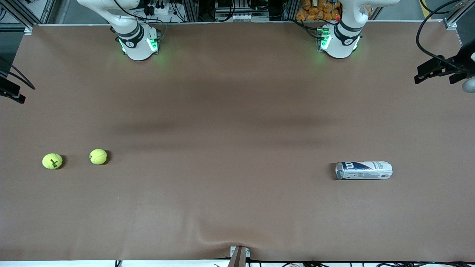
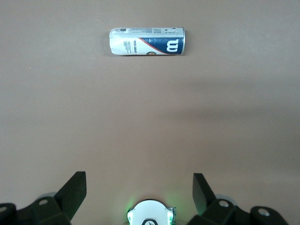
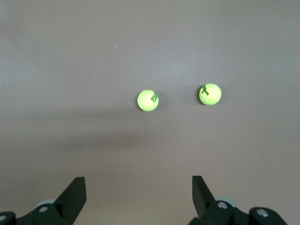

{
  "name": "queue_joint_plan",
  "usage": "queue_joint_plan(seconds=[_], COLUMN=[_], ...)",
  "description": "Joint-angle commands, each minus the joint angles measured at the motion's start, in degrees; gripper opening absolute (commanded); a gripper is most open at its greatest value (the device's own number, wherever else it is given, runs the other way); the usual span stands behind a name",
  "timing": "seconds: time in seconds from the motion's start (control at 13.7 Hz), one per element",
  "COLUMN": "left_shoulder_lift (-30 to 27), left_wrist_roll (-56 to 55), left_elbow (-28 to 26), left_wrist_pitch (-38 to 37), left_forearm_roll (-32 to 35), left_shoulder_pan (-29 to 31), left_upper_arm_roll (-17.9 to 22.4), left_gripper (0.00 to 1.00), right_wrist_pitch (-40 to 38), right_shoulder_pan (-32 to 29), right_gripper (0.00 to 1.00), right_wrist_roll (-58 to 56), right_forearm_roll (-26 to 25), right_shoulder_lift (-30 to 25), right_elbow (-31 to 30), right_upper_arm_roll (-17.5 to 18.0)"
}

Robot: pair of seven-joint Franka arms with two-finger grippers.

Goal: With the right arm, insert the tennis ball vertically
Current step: 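Reach the right gripper to a tennis ball while the left gripper reaches the can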

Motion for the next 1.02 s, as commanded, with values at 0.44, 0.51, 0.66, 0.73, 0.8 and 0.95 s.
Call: queue_joint_plan(seconds=[0.44, 0.51, 0.66, 0.73, 0.8, 0.95], left_shoulder_lift=[10.76, 12.52, 16.47, 18.14, 19.90, 23.59], left_wrist_roll=[23.90, 27.68, 35.41, 39.10, 42.45, 47.73], left_elbow=[1.16, 1.16, 1.07, 0.98, 0.89, 0.89], left_wrist_pitch=[2.52, 4.63, 9.45, 12.35, 14.56, 17.29], left_forearm_roll=[8.62, 11.16, 15.48, 16.27, 16.89, 18.21], left_shoulder_pan=[-1.06, -1.67, -2.12, -2.12, -2.12, -2.12], left_upper_arm_roll=[-0.46, -0.46, -0.81, -0.81, -0.81, -0.81], left_gripper=[1.00, 1.00, 1.00, 1.00, 1.00, 1.00], right_wrist_pitch=[16.02, 18.94, 22.47, 23.61, 24.93, 29.31], right_shoulder_pan=[-0.89, -0.98, -0.89, -0.80, -0.72, 0.07], right_gripper=[1.00, 1.00, 1.00, 1.00, 1.00, 1.00], right_wrist_roll=[0.85, 0.76, 0.85, 0.85, 0.85, 0.85], right_forearm_roll=[-0.68, -0.68, -0.68, -0.68, -0.68, -0.68], right_shoulder_lift=[1.55, 1.81, 4.08, 5.66, 7.16, 10.06], right_elbow=[-15.21, -17.42, -19.63, -20.16, -20.60, -22.44], right_upper_arm_roll=[0.24, 0.24, 0.24, 0.24, 0.33, 0.33])
